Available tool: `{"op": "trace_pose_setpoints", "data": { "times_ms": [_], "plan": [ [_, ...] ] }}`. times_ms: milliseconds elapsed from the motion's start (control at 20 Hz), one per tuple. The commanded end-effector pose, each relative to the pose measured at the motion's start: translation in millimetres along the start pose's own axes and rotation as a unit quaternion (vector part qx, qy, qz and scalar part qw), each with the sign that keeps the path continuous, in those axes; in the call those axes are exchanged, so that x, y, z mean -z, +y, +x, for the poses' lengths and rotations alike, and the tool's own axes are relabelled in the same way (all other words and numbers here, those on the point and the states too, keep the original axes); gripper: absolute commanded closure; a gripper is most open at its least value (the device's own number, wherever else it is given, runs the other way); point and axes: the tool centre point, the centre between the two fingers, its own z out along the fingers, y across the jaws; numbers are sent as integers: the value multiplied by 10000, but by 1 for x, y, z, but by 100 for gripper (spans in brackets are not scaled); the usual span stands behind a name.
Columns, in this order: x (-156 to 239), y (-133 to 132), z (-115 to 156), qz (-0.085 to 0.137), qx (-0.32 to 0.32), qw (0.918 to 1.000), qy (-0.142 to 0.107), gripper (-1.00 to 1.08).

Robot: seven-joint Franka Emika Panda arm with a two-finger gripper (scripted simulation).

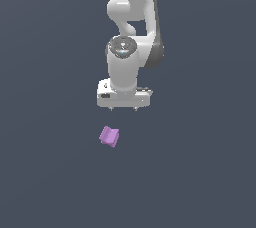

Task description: Pick up the object and move it to a goal position.

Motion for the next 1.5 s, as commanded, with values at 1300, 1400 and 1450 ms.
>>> {"op": "trace_pose_setpoints", "data": {
  "times_ms": [1300,1400,1450],
  "plan": [
    [-16,6,35,94,-481,9988,96,-92],
    [-25,18,44,110,-742,9971,111,-92],
    [-30,24,48,117,-871,9961,119,-92]
  ]
}}
